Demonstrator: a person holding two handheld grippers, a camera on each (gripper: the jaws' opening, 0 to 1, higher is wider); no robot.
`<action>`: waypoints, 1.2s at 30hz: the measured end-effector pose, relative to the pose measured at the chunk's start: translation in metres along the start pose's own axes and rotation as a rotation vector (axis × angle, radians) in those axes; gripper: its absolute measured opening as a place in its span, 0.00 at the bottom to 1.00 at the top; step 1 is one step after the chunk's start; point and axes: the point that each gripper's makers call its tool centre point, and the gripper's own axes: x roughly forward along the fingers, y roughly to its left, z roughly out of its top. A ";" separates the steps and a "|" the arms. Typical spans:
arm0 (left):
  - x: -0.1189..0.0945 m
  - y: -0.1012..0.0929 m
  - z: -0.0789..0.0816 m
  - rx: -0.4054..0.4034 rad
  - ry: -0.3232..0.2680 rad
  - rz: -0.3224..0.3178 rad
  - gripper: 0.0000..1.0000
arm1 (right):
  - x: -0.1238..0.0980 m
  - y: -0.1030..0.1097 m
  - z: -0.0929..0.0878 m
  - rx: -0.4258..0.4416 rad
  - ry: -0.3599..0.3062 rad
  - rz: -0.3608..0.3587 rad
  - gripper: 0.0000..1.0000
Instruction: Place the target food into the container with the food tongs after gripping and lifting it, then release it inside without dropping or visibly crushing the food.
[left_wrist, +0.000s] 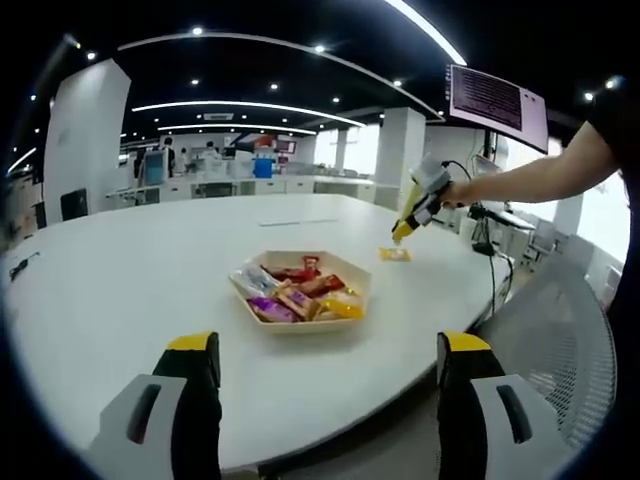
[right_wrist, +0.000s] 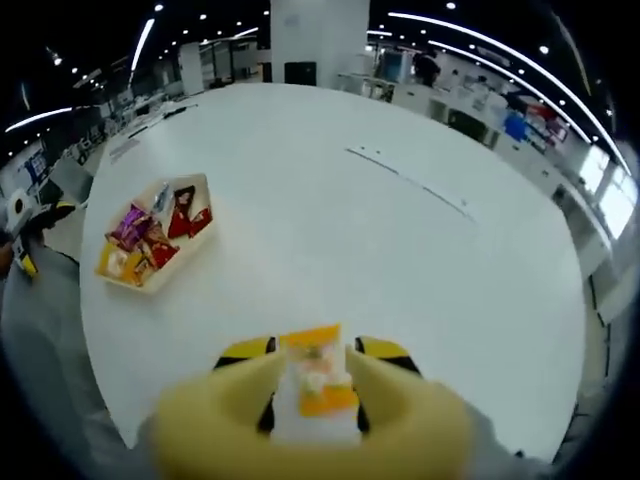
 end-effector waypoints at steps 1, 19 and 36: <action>0.000 0.000 0.000 0.000 0.002 0.000 0.86 | 0.003 0.001 -0.001 0.000 -0.003 0.004 0.31; 0.000 0.001 -0.002 -0.001 0.014 0.007 0.87 | 0.021 0.004 -0.017 -0.022 -0.053 0.015 0.30; 0.000 0.000 -0.003 -0.007 0.018 0.005 0.85 | 0.016 0.016 -0.016 0.099 -0.011 -0.035 0.21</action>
